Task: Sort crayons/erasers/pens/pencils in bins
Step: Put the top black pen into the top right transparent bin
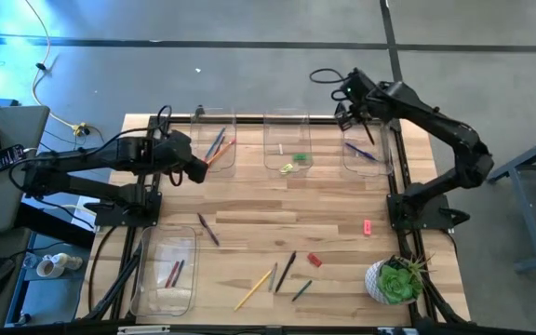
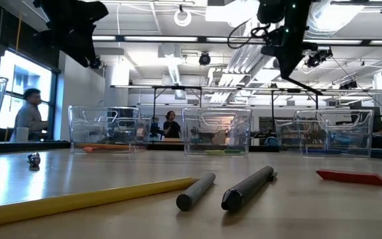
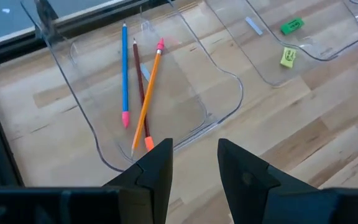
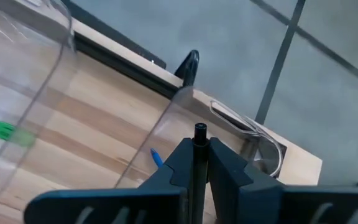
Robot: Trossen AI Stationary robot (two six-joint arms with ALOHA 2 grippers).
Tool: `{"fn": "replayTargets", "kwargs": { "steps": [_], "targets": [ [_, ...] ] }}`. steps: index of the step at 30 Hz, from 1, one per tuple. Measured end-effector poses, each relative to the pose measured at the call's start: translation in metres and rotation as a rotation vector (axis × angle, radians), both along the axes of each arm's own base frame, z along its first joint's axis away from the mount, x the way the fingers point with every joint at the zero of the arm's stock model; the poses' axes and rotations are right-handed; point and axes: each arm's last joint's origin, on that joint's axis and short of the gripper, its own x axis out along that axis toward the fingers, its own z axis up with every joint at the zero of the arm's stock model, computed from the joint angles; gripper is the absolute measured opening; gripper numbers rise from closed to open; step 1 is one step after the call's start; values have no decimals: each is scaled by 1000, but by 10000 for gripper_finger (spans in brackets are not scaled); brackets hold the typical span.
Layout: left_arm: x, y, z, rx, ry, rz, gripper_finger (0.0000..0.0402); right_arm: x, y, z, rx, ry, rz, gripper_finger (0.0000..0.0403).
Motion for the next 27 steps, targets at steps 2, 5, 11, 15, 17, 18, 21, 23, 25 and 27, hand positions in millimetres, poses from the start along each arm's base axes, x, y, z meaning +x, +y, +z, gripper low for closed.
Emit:
{"fn": "replayTargets", "kwargs": {
  "steps": [2, 5, 11, 15, 17, 18, 21, 23, 25, 27],
  "targets": [
    [2, 1, -2, -5, 7, 9, 115, -4, -6, -1, 17, 7, 5, 18],
    [6, 2, -4, -11, 12, 37, 115, -12, -13, -2, 46, 18, 7, 18],
    [13, 4, -11, -32, 26, 88, 115, -24, -22, -7, 79, 40, 18, 18],
    [19, 6, -15, -49, 34, 122, 115, -30, -23, -30, 134, 45, 29, 18],
    [22, 7, -18, -60, 39, 141, 115, -30, -22, -41, 139, 33, 38, 18],
    [23, 7, -19, -65, 39, 153, 115, -30, -21, -46, 146, 18, 50, 18],
    [28, 9, -24, -81, 51, 176, 115, -27, -22, -58, 141, -28, 73, 18],
    [31, 9, -27, -88, 65, 182, 115, -26, -23, -63, 128, -42, 84, 18],
    [34, 10, -30, -99, 80, 185, 115, -25, -24, -69, 121, -52, 89, 18],
    [37, 11, -34, -123, 87, 196, 115, -24, -25, -74, 121, -72, 99, 18]
  ]
}}
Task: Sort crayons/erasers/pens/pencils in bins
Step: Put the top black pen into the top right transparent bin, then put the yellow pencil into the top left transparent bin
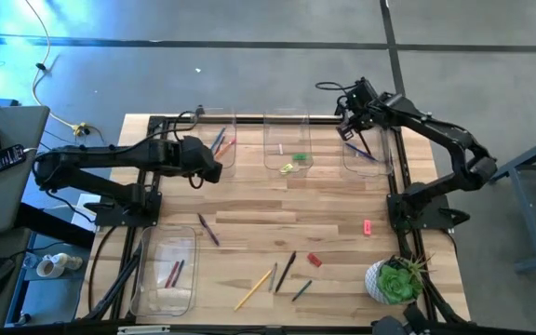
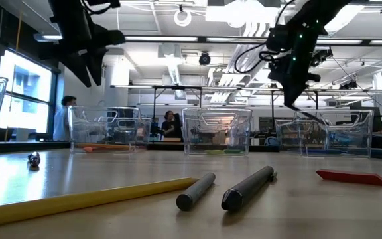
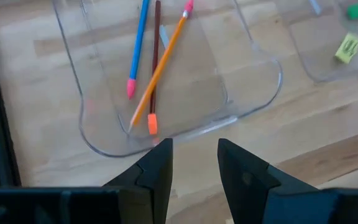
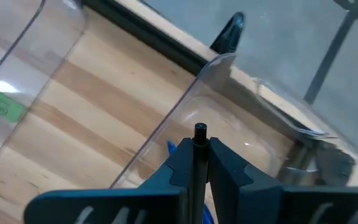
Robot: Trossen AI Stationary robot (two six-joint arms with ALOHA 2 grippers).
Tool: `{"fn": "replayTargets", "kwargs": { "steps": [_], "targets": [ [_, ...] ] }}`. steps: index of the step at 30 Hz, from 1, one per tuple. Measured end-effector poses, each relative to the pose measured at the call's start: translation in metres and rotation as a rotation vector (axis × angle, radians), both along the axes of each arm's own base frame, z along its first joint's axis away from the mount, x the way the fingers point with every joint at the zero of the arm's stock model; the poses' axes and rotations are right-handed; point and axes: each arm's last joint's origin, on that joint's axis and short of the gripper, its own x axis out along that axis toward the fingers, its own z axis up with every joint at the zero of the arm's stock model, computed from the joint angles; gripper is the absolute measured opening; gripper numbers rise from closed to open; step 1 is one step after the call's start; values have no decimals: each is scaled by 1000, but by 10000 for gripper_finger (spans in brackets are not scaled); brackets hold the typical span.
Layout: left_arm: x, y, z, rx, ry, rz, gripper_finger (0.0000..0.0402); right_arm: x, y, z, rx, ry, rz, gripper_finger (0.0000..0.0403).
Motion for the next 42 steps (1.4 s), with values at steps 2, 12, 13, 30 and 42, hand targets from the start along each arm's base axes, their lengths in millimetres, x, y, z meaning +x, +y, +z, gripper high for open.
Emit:
{"fn": "replayTargets", "kwargs": {
  "steps": [2, 12, 13, 30, 42],
  "targets": [
    [4, 0, -4, -27, 7, 4, 115, 0, 1, -7, 7, 1, 9, 18],
    [18, -15, -15, -74, -7, 52, 115, -7, 11, -46, 97, 13, 39, 18],
    [19, -17, -15, -77, -16, 60, 115, -7, 12, -49, 103, 10, 41, 18],
    [52, -49, -12, -102, -277, -64, 115, -10, 14, -57, 113, 30, 45, 106],
    [71, -65, 2, -58, -480, -223, 115, -5, 14, -18, 47, -95, 62, 134]
  ]
}}
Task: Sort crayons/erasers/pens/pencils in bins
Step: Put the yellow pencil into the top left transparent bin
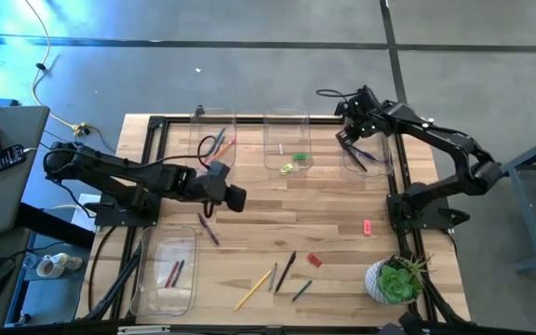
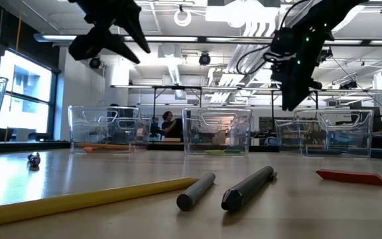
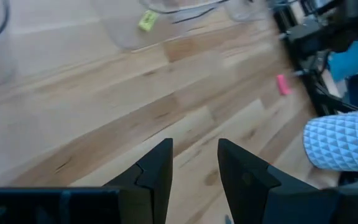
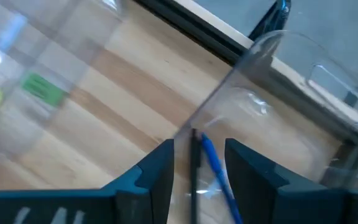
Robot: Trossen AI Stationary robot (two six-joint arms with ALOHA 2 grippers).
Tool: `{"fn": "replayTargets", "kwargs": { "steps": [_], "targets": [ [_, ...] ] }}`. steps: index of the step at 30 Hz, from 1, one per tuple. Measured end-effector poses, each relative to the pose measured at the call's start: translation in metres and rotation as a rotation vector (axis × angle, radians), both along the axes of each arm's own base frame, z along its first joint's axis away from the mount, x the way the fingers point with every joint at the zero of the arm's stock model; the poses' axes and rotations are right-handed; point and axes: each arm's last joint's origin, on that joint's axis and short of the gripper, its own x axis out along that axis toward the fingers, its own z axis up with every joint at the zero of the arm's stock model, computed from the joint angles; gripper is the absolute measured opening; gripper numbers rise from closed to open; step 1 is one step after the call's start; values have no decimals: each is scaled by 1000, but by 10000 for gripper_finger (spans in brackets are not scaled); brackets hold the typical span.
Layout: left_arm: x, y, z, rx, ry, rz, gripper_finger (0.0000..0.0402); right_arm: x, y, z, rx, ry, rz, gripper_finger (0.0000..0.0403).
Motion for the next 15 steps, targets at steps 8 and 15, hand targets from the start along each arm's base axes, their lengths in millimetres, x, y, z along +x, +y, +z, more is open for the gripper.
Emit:
{"fn": "replayTargets", "kwargs": {
  "steps": [8, 15],
  "targets": [
    [3, -1, 48, 122, 9, -159, 115, 7, 18, 22, 17, -143, -63, 134],
    [-3, -3, 77, 202, 53, -253, 115, 26, 42, 24, 47, -191, -66, 134]
  ]
}}
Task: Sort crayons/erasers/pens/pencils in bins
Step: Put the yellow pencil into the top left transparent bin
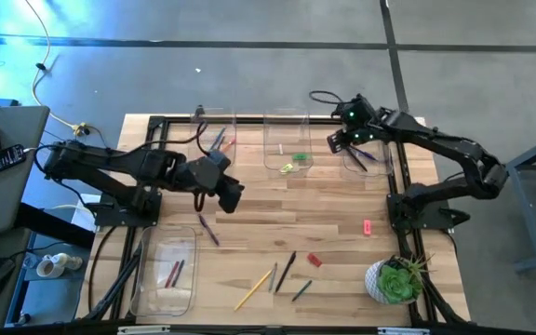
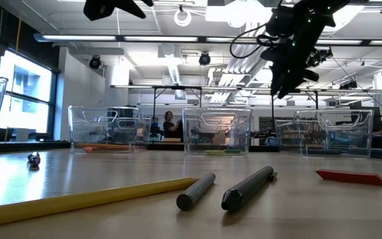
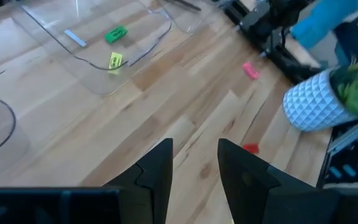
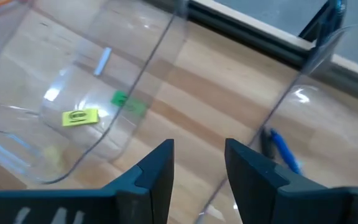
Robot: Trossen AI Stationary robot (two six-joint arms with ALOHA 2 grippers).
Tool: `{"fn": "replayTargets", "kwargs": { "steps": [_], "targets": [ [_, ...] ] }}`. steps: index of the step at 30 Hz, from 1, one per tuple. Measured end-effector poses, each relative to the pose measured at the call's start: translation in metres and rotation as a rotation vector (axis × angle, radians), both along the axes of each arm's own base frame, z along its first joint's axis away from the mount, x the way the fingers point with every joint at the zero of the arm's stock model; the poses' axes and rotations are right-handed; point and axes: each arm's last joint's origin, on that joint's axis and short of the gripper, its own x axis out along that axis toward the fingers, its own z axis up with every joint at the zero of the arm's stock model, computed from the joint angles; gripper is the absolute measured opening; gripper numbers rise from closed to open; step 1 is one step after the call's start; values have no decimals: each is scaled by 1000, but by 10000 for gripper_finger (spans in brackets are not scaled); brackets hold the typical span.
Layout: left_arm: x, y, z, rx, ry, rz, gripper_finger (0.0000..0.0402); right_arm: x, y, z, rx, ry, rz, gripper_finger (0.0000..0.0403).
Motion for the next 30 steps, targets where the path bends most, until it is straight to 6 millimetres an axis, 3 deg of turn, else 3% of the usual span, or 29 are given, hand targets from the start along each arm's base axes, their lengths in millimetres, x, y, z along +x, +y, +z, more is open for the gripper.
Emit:
{"fn": "replayTargets", "kwargs": {
  "steps": [4, 17, 23, 30],
  "targets": [
    [-4, -4, 4, -5, 43, -46, 115, 11, 15, 0, -7, -6, -36, 134],
    [-23, -21, 43, 33, 119, -201, 115, 30, 49, 1, -23, -39, -82, 134],
    [-11, -37, 39, 19, 160, -230, 115, 33, 56, 1, -26, -41, -69, 134],
    [17, -67, 10, -22, 264, -245, 115, 33, 59, 0, -19, -31, -58, 134]
  ]
}}
